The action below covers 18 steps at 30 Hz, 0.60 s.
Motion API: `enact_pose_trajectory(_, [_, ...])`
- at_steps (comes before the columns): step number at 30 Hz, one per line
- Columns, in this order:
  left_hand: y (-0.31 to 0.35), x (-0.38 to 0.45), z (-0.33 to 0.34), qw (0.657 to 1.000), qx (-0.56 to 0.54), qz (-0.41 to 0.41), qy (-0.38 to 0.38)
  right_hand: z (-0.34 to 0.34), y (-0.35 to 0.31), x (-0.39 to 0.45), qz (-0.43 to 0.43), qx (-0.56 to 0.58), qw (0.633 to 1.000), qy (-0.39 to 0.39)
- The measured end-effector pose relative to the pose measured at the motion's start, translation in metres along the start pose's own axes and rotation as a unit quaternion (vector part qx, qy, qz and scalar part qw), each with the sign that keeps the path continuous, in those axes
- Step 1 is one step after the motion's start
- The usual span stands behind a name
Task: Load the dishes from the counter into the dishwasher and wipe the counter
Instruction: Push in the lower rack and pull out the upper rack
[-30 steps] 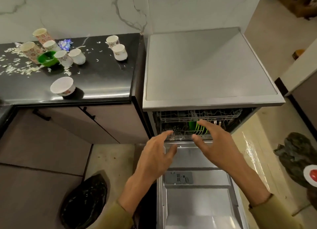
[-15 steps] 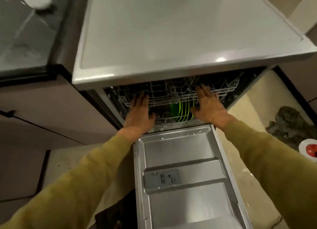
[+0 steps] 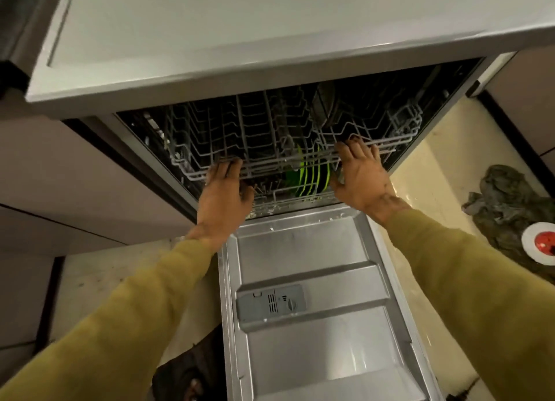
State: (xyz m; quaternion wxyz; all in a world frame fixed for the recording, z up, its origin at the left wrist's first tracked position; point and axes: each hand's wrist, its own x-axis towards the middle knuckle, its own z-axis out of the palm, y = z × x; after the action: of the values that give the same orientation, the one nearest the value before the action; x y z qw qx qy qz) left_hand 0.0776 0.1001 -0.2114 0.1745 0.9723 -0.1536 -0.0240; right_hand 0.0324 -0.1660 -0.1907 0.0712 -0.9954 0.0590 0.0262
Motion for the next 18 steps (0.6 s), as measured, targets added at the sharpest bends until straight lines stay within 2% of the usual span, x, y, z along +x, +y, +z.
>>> enact_pose_trajectory(10, [0.030,-0.109,0.008,0.995,-0.039,-0.072,0.058,0.020,0.009,-0.110,-0.009,0.106,0.989,0.107])
enact_pose_trajectory(18, [0.041,-0.189,0.007,0.992,-0.080,-0.087,0.037,0.016,0.007,-0.190,0.039,0.172,0.983,0.046])
